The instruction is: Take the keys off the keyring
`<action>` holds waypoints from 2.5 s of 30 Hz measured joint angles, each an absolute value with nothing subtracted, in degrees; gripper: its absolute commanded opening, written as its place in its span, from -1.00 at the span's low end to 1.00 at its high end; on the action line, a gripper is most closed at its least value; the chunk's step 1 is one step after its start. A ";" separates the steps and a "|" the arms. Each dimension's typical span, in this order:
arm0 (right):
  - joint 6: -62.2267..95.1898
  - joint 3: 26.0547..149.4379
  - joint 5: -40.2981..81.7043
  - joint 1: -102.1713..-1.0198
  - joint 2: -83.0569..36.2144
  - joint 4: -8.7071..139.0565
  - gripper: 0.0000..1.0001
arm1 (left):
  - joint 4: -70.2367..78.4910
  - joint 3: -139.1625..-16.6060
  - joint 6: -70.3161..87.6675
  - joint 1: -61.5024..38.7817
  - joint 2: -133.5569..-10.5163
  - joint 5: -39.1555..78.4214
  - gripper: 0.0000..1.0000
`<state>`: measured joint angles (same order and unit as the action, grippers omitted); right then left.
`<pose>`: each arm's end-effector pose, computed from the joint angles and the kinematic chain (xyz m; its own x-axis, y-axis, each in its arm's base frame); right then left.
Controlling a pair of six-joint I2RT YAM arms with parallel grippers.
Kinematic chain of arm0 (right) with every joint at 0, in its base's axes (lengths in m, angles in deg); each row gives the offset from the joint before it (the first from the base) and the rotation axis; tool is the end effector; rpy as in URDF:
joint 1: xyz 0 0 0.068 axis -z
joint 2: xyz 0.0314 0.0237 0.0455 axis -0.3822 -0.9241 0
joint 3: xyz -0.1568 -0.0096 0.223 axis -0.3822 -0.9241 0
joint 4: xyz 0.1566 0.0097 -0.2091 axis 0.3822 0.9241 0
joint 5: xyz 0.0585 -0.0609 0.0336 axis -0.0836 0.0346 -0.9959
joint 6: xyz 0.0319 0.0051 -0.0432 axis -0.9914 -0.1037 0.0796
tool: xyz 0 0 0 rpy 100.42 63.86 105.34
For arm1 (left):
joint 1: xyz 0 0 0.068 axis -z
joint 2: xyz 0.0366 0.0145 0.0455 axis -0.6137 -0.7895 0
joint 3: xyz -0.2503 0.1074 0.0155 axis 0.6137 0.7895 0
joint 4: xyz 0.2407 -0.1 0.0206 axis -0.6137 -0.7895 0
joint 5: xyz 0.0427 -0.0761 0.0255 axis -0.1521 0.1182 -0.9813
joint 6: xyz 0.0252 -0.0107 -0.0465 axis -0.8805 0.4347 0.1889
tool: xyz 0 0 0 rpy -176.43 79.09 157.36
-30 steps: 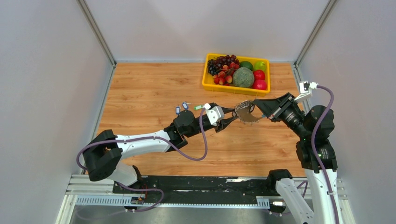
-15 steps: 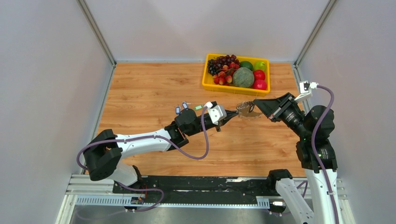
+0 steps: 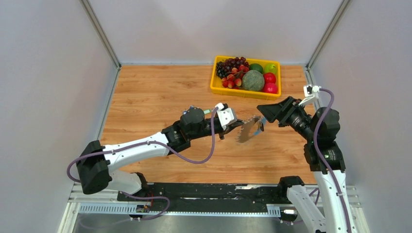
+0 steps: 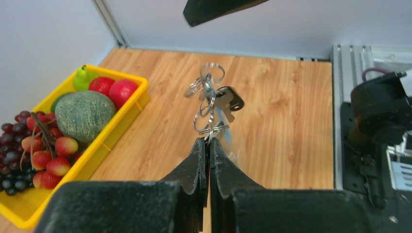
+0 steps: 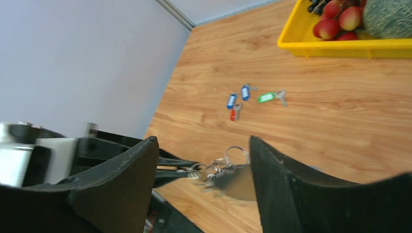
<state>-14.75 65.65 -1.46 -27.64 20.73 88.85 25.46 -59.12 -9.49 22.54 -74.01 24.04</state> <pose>0.1283 0.0294 0.3855 -0.4551 0.4958 -0.7397 -0.3660 0.6531 0.6630 0.1509 -0.2815 0.3254 0.1051 0.0415 -0.9936 0.9509 0.2884 0.1126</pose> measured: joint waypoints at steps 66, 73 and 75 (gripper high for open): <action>30.72 54.66 9.34 -77.23 2.90 63.91 -0.08 | -45.02 -84.63 -28.86 22.65 -55.94 20.17 -1.00; 30.74 54.02 9.67 -77.91 3.38 62.78 -0.08 | -43.49 -84.39 -28.27 22.65 -55.33 21.85 -1.00; 30.72 53.74 9.10 -77.91 3.68 62.08 -0.01 | -43.10 -83.95 -28.23 22.65 -55.26 21.85 -1.00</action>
